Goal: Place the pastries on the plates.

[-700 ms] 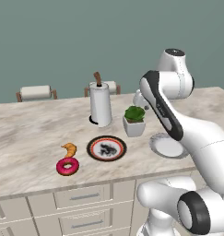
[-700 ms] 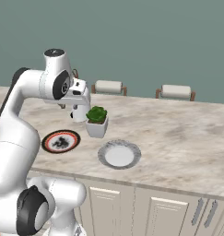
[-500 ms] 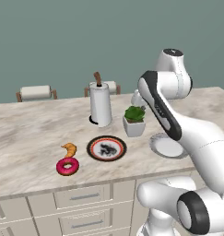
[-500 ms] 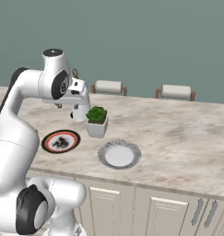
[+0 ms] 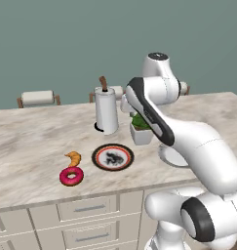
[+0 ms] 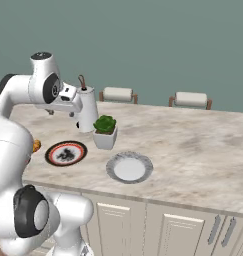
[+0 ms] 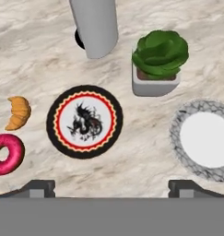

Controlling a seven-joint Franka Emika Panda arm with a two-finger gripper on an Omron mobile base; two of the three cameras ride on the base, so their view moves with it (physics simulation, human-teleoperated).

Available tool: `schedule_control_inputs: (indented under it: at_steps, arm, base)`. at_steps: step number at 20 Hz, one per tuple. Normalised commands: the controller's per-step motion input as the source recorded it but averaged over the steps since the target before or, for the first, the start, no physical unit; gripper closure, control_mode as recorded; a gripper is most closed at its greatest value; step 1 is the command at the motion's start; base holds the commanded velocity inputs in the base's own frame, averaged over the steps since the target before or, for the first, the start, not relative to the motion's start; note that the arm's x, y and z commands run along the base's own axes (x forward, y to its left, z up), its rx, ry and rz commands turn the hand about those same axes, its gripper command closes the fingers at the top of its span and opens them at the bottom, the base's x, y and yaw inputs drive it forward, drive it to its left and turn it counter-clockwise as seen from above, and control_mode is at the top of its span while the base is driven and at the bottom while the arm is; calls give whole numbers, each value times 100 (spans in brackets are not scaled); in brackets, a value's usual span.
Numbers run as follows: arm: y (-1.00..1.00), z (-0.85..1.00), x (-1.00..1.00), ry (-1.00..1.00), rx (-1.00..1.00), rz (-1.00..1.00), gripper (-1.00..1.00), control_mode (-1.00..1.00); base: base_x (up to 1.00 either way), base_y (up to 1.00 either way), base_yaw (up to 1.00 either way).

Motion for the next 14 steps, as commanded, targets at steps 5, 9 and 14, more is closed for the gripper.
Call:
schedule_control_inputs:
  at_steps: [5, 9, 14]
  arm:
    - [78, 0, 50, 15, 0, -14, -100, -100]
    - [58, -12, 51, 33, 0, -7, -100, -100]
    - [48, -34, 49, 23, 0, -2, -100, -100]
  base:
    - [0, 0, 0]
    - [0, 0, 0]
    - [0, 0, 0]
